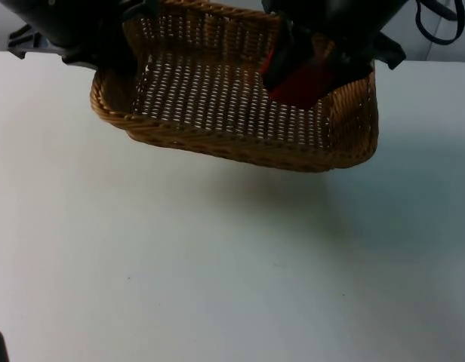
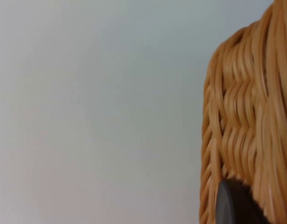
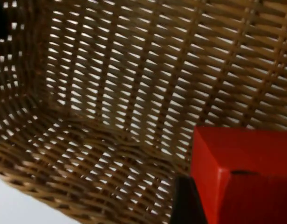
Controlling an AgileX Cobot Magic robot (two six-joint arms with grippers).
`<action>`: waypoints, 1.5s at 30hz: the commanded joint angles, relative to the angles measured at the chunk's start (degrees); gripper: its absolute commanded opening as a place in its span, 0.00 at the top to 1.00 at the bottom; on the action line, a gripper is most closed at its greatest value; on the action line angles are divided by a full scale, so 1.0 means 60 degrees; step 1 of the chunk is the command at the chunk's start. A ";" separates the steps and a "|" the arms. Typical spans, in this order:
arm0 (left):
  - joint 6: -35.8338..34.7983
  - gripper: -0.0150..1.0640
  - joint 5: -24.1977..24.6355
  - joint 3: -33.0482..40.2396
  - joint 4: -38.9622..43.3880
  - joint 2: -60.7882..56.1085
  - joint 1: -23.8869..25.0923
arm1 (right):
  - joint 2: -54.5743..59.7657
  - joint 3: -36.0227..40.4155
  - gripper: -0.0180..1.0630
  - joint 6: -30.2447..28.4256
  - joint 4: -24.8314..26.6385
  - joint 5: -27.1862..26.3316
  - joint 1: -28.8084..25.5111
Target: Pick up the basket with the left hand and place the cube into the basket with the right hand.
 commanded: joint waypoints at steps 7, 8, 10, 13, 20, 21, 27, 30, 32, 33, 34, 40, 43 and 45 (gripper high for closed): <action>-0.0084 0.99 -0.0108 -0.0114 -0.0271 -0.0166 0.0014 | 0.0018 -0.0056 0.88 -0.0029 -0.0255 -0.0230 0.0032; -0.0084 0.99 -0.0108 -0.0114 -0.0271 -0.0166 0.0014 | 0.0018 -0.0056 0.83 -0.0029 -0.0257 -0.0230 0.0032; -0.0084 0.99 -0.0108 -0.0114 -0.0271 -0.0166 0.0014 | 0.0018 -0.0056 0.77 -0.0029 -0.0257 -0.0230 0.0032; -0.0084 0.99 -0.0108 -0.0114 -0.0271 -0.0166 0.0014 | 0.0018 -0.0056 0.58 -0.0029 -0.0257 -0.0289 0.0032; -0.0084 0.99 -0.0108 -0.0114 -0.0271 -0.0166 0.0014 | 0.0018 -0.0056 0.52 -0.0413 -0.0257 -0.0413 0.0032; -0.0084 0.99 -0.0108 -0.0114 -0.0271 -0.0166 0.0014 | 0.0018 -0.0056 0.52 -0.0532 -0.0257 -0.0413 0.0032; -0.0084 0.99 -0.0108 -0.0114 -0.0271 -0.0166 0.0014 | 0.0018 -0.0056 0.27 -0.0552 -0.0257 -0.0454 0.0032; -0.0084 0.99 -0.0108 -0.0114 -0.0271 -0.0166 0.0014 | 0.0018 -0.0056 0.23 -0.0532 -0.0257 -0.0474 0.0032; -0.0084 0.99 -0.0108 -0.0114 -0.0271 -0.0166 0.0014 | 0.0018 -0.0056 0.23 -0.0495 -0.0257 -0.0507 0.0032; -0.0084 0.99 -0.0108 -0.0114 -0.0271 -0.0166 0.0014 | 0.0018 -0.0056 0.23 -0.0456 -0.0257 -0.0548 0.0032; -0.0084 0.99 -0.0108 -0.0114 -0.0271 -0.0166 0.0014 | 0.0018 -0.0056 0.23 -0.0456 -0.0257 -0.0548 0.0032; -0.0084 0.99 -0.0108 -0.0114 -0.0271 -0.0166 0.0014 | -0.0046 -0.0074 0.25 -0.0430 -0.0150 -0.0834 0.0032; -0.0084 0.99 -0.0108 -0.0114 -0.0271 -0.0166 0.0014 | -0.0267 -0.0373 0.25 -0.0430 -0.0362 -0.1037 -0.0011; -0.0084 0.99 -0.0108 -0.0114 -0.0271 -0.0166 0.0014 | -0.0345 -0.0642 0.25 -0.0430 -0.0413 -0.1010 -0.0053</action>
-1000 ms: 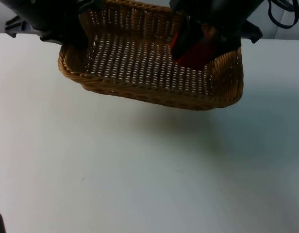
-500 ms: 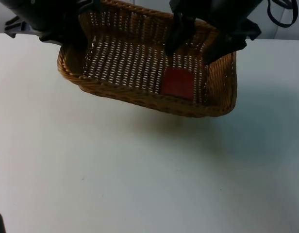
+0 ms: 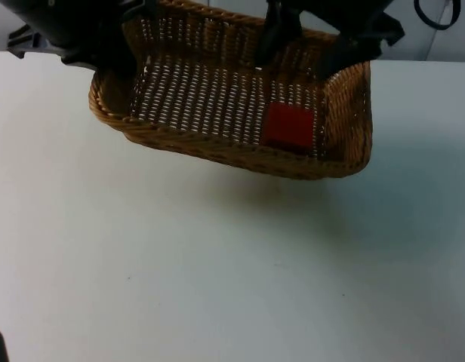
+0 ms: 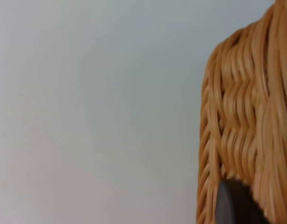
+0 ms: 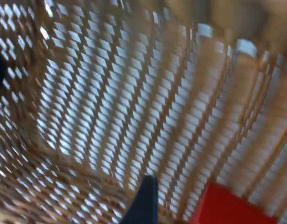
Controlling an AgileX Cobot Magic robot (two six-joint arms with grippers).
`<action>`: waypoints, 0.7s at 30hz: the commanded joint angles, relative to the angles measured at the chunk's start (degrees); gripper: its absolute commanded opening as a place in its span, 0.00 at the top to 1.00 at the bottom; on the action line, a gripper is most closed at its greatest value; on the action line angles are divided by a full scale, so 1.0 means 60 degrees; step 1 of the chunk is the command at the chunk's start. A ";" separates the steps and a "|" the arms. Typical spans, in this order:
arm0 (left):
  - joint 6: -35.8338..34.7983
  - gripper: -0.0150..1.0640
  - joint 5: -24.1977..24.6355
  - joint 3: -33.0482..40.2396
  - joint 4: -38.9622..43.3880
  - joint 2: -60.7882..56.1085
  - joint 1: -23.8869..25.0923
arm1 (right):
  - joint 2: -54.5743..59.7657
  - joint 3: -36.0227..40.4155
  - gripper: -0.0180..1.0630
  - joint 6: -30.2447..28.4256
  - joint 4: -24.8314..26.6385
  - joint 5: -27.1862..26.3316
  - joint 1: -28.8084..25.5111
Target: Pick up the basket with the left hand and place the cube into the basket with the right hand.
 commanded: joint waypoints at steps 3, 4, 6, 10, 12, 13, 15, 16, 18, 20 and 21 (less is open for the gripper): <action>-0.0101 0.99 -0.0111 -0.0114 -0.0361 -0.0166 0.0014 | -0.0562 -0.1318 0.29 0.0616 -0.0952 0.0126 -0.0398; -0.0101 0.99 -0.0111 -0.0114 -0.0361 -0.0166 0.0014 | -0.0562 -0.1318 0.29 0.0616 -0.0952 0.0126 -0.0398; -0.0101 0.99 -0.0111 -0.0114 -0.0361 -0.0166 0.0014 | -0.0704 -0.2087 0.35 0.1191 -0.2020 0.0653 -0.0746; -0.0101 0.99 -0.0111 -0.0114 -0.0361 -0.0166 0.0014 | -0.0788 -0.3294 0.57 0.1432 -0.3573 0.2028 -0.1375; -0.0101 0.99 -0.0111 -0.0114 -0.0361 -0.0166 0.0014 | -0.0879 -0.3701 0.79 0.1432 -0.3948 0.2758 -0.1856; -0.0101 0.99 -0.0111 -0.0114 -0.0361 -0.0166 0.0014 | -0.0949 -0.3757 0.92 0.1432 -0.3880 0.2950 -0.2090; -0.0101 0.99 -0.0111 -0.0114 -0.0361 -0.0166 0.0014 | -0.1076 -0.3757 0.98 0.1432 -0.3718 0.3070 -0.2405; -0.0101 0.99 -0.0111 -0.0114 -0.0361 -0.0166 0.0014 | -0.1151 -0.3757 0.98 0.1432 -0.3520 0.3070 -0.2623; -0.0083 0.99 -0.0117 -0.0114 -0.0363 -0.0166 0.0014 | -0.1394 -0.3757 0.99 0.1432 -0.3228 0.3070 -0.3024; -0.0083 0.99 -0.0117 -0.0114 -0.0363 -0.0166 0.0014 | -0.1521 -0.3757 0.99 0.1432 -0.3178 0.3070 -0.3177; -0.0083 0.99 -0.0117 -0.0114 -0.0363 -0.0166 0.0014 | -0.1646 -0.3757 0.99 0.1432 -0.3151 0.3070 -0.3281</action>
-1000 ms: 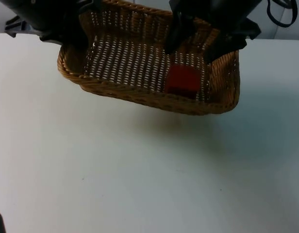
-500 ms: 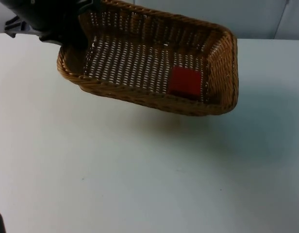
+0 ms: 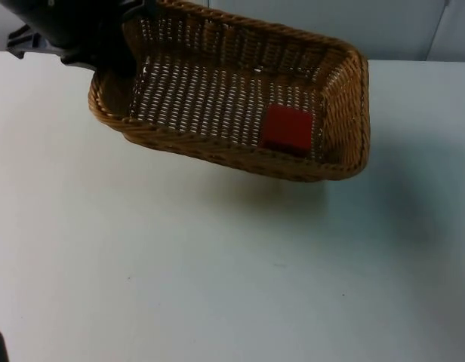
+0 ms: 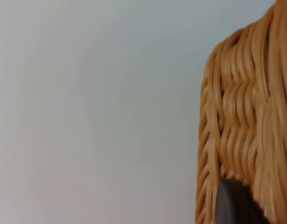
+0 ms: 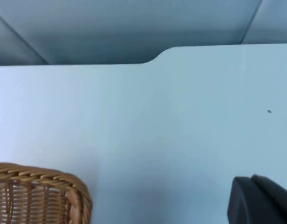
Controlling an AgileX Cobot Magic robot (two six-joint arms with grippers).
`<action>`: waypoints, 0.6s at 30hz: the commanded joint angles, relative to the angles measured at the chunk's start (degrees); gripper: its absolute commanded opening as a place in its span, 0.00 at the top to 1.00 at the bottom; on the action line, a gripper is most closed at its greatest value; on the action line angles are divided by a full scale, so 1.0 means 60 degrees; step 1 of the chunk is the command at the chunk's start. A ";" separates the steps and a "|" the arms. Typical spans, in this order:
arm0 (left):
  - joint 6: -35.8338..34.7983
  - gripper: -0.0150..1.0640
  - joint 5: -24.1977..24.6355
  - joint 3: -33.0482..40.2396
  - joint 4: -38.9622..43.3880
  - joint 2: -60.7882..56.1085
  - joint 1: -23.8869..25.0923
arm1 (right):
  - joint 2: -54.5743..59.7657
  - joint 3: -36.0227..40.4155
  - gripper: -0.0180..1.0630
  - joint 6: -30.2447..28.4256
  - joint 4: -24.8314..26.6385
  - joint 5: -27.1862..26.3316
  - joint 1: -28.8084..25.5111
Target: Pick up the basket with the left hand and place the cube into the basket with the right hand.
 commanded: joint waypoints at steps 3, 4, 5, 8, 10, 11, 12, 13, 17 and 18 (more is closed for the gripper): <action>-0.0083 0.99 -0.0117 -0.0114 -0.0363 -0.0166 0.0014 | -0.0635 -0.0066 0.99 0.0000 0.0165 0.0054 -0.0298; -0.0083 0.99 -0.0117 -0.0114 -0.0363 -0.0166 0.0014 | -0.0730 -0.0066 0.99 0.0000 0.0165 0.0054 -0.0350; -0.0083 0.99 -0.0117 -0.0114 -0.0363 -0.0166 0.0014 | -0.0730 -0.0066 0.99 0.0000 0.0165 0.0054 -0.0350; -0.0083 0.99 -0.0117 -0.0114 -0.0363 -0.0166 0.0014 | -0.0964 -0.0066 0.99 0.0000 0.0119 0.0054 -0.0390; -0.0083 0.99 -0.0117 -0.0114 -0.0363 -0.0166 0.0014 | -0.1060 -0.0066 0.99 0.0000 0.0073 0.0054 -0.0390; -0.0083 0.99 -0.0117 -0.0114 -0.0363 -0.0166 0.0014 | -0.1060 -0.0066 0.99 0.0000 0.0073 0.0054 -0.0390; -0.0083 0.99 -0.0117 -0.0114 -0.0363 -0.0166 0.0014 | -0.1103 -0.0066 0.99 0.0000 0.0076 0.0054 -0.0390; -0.0083 0.99 -0.0117 -0.0114 -0.0363 -0.0166 0.0014 | -0.1145 -0.0066 0.99 0.0000 0.0076 0.0054 -0.0390; -0.0083 0.99 -0.0117 -0.0114 -0.0363 -0.0166 0.0014 | -0.1164 -0.0066 0.99 0.0000 0.0076 0.0054 -0.0390; -0.0083 0.99 -0.0117 -0.0114 -0.0363 -0.0166 0.0014 | -0.1161 -0.0066 0.99 0.0000 0.0098 0.0054 -0.0390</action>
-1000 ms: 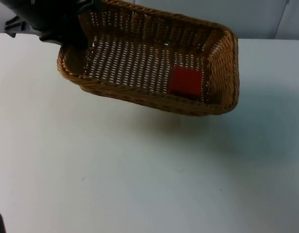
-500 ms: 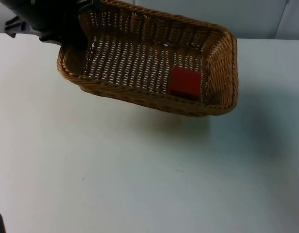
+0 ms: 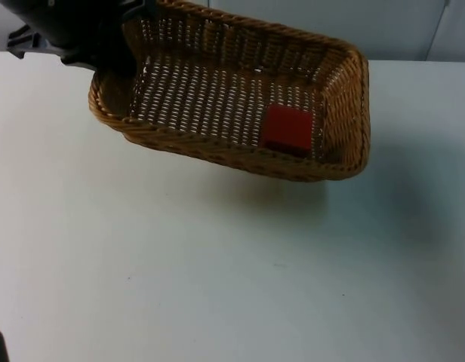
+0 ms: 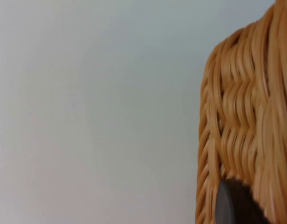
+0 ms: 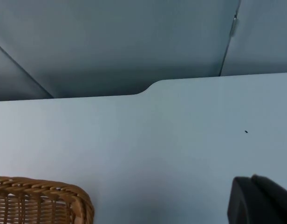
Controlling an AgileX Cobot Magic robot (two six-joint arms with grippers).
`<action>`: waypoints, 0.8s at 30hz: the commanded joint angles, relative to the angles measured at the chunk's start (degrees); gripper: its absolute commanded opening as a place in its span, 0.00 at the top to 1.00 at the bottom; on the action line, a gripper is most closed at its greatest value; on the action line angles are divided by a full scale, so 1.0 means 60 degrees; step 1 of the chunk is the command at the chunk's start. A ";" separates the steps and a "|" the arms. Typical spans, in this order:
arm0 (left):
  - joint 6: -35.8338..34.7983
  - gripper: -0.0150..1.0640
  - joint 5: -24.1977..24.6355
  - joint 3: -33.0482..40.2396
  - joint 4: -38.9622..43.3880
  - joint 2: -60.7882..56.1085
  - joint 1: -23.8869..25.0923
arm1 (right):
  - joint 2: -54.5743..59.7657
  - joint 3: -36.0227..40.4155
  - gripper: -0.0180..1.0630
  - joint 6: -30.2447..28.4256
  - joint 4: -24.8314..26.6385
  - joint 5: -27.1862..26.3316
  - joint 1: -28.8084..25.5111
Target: Pick up the basket with the left hand and place the cube into the basket with the right hand.
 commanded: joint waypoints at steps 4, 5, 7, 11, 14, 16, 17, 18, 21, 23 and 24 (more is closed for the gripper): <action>-0.0099 0.99 -0.0117 -0.0114 -0.0363 -0.0166 0.0014 | -0.0144 -0.0066 0.99 0.0000 0.0057 -0.0019 -0.0046; -0.0099 0.99 -0.0117 -0.0114 -0.0363 -0.0166 0.0014 | -0.0144 -0.0066 0.99 0.0000 0.0111 -0.0019 -0.0046; -0.0099 0.99 -0.0117 -0.0114 -0.0363 -0.0166 0.0014 | -0.0144 -0.0066 0.99 0.0000 0.0111 -0.0019 -0.0046; -0.0099 0.99 -0.0117 -0.0114 -0.0363 -0.0166 0.0014 | -0.0144 -0.0066 0.99 0.0000 0.0108 -0.0019 -0.0046; -0.0099 0.99 -0.0117 -0.0114 -0.0363 -0.0166 0.0014 | -0.0144 -0.0066 0.99 0.0000 0.0108 -0.0019 -0.0046; -0.0099 0.99 -0.0117 -0.0114 -0.0363 -0.0166 0.0014 | -0.0144 -0.0066 0.99 0.0000 0.0180 -0.0019 -0.0046; -0.0100 0.99 -0.0154 -0.0114 -0.0363 -0.0166 0.0014 | -0.0144 -0.0066 0.99 0.0000 0.0250 -0.0019 -0.0046; -0.0100 0.99 -0.0223 -0.0114 -0.0363 -0.0166 0.0014 | -0.0144 -0.0066 0.99 0.0000 0.0359 -0.0019 -0.0046; -0.0100 0.99 -0.0058 -0.0114 -0.0363 -0.0129 0.0014 | -0.0144 -0.0066 0.99 0.0000 0.0376 -0.0019 -0.0046; -0.0100 0.99 0.0166 -0.0114 -0.0339 -0.0050 0.0014 | -0.0144 -0.0066 0.99 0.0000 0.0394 -0.0019 -0.0046; -0.0100 0.99 0.0301 -0.0096 -0.0318 0.0035 0.0014 | -0.0144 -0.0066 0.99 0.0000 0.0394 -0.0019 -0.0046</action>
